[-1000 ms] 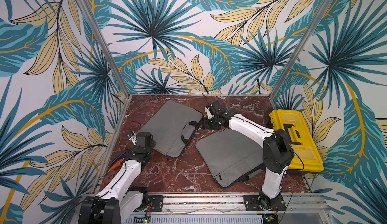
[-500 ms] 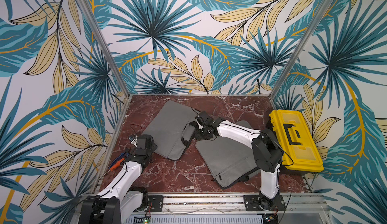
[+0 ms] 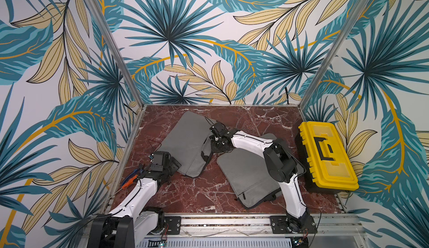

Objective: Open the zippered laptop bag and take out the laptop
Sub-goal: Move the zippered laptop bag to the center of the board.

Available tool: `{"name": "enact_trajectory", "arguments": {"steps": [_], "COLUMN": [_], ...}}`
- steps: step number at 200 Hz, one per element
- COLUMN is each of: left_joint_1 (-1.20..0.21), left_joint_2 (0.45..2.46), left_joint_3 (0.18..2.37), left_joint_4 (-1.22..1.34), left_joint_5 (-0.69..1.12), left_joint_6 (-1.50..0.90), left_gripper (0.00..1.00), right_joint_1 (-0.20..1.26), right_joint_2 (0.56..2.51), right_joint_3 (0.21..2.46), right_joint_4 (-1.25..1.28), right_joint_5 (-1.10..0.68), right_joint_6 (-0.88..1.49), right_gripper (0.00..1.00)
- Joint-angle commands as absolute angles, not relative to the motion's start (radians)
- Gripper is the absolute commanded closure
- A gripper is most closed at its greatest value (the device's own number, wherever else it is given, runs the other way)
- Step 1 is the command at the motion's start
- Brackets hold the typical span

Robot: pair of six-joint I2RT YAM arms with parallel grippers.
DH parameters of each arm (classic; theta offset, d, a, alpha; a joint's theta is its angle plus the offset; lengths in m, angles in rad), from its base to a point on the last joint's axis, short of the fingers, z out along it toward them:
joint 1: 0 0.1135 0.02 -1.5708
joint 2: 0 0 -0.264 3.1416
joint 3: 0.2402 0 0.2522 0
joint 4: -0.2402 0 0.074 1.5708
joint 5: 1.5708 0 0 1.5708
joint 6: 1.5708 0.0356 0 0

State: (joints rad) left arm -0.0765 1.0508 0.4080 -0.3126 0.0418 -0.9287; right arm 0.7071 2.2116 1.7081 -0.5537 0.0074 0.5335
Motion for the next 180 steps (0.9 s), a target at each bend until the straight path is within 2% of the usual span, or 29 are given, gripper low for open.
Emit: {"name": "enact_trajectory", "arguments": {"steps": [1,71,115,142,180], "left_joint_1": [-0.072,-0.072,-0.074,-0.074,-0.074], "left_joint_2": [1.079,1.238,1.262,1.262,1.257], "left_joint_3": [0.443,0.468,0.483,0.475,0.457], "left_joint_4": [-0.308,-0.110,-0.077,-0.074,-0.046], "left_joint_5": [0.101,0.195,0.192,0.183,0.178], "left_joint_6": [-0.905,-0.897,-0.906,-0.914,-0.933], "left_gripper": [0.16,0.29,0.31,0.32,0.34], "right_joint_1": [0.701,0.665,0.639,0.632,0.633], "right_joint_2": [2.260,2.405,2.456,2.460,2.354], "right_joint_3": [1.767,1.992,2.090,2.131,2.066], "right_joint_4": [-0.558,-0.602,-0.616,-0.659,-0.680], "right_joint_5": [0.021,0.005,-0.020,-0.019,0.022], "right_joint_6": [0.517,0.492,0.485,0.467,0.443], "right_gripper": [0.80,0.71,0.63,0.54,0.36]}}
